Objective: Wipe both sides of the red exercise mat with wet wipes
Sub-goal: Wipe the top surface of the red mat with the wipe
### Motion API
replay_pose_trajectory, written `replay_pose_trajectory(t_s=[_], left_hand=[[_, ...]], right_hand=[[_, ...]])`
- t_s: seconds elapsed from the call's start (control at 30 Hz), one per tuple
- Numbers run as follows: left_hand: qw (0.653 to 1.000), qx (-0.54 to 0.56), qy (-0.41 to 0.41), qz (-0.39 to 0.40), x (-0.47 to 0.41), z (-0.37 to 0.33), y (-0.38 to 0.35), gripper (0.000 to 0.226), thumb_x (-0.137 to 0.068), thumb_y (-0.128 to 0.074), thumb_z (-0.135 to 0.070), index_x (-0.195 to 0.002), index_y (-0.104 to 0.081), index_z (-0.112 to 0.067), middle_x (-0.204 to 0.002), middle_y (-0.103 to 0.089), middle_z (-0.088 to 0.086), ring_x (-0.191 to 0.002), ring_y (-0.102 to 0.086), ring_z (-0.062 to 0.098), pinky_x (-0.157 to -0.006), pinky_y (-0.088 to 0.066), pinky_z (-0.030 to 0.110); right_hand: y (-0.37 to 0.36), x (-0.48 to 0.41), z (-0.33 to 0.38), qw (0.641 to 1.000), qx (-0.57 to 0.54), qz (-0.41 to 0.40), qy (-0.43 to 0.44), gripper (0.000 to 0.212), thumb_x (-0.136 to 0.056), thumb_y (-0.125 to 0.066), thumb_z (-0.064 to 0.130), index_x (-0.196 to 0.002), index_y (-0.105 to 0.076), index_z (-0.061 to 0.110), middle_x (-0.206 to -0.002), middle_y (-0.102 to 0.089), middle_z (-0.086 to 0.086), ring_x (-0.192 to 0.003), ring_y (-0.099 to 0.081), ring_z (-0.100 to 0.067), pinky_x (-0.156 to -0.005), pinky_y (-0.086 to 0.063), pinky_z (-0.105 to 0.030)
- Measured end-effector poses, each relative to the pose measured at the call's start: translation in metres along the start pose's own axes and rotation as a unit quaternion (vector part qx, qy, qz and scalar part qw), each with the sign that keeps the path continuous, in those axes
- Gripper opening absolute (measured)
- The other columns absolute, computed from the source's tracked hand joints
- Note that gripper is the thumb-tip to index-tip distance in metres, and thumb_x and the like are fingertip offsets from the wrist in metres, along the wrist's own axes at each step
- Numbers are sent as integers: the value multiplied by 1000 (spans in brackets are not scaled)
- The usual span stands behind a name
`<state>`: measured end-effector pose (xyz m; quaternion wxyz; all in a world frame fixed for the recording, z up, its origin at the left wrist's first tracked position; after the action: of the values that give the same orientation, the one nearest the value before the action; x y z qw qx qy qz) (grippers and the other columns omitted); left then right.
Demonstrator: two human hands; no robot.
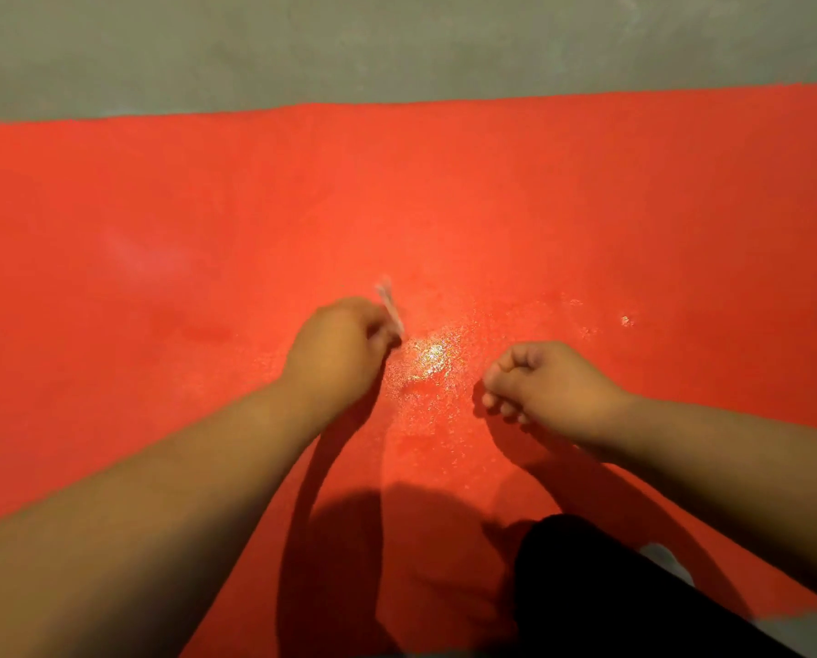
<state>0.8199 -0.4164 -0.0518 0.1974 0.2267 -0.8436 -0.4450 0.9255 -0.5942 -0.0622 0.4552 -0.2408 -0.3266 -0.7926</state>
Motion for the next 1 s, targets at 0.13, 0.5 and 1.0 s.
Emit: replay_pose_trajectory(t_s=[0.13, 0.5, 1.0], left_hand=[[962, -121, -211, 120, 54, -12, -32, 40, -88, -36, -35, -81, -65, -8, -84, -61, 6, -76, -60, 28, -63, -53, 35], [983, -129, -129, 25, -10, -13, -37, 18, -94, -54, -16, -105, -68, -15, -98, -59, 8, -94, -58, 30, -77, -45, 37], [984, -139, -108, 7, -64, -43, -43, 17, -94, -51, -15, -103, -65, -11, -101, -56, 14, -95, -55, 35, -71, -36, 36]], right_hand=[[24, 4, -18, 996, 67, -57, 15, 20, -89, -59, 8, -71, -61, 15, -66, -67, 0, -50, -54, -5, -42, -38, -12], [73, 0, -12, 924, 305, -197, 123, 14, -84, -62, 11, -96, -65, 17, -91, -52, 4, -92, -50, -17, -78, -30, -20], [97, 4, -67, 903, 413, -116, 24, 94, -74, -62, 64, -149, -10, 41, -159, 6, -9, -146, 3, -28, -120, -7, -39]])
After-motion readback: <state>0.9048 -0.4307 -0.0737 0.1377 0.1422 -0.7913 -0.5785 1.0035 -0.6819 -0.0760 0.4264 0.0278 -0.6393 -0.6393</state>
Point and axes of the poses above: each hand's wrist, its own x-axis away from the middle knuckle, its own y-axis out of the back of the hand, z = x × y, the point moved 6 cm from there along -x, towards the middle knuckle
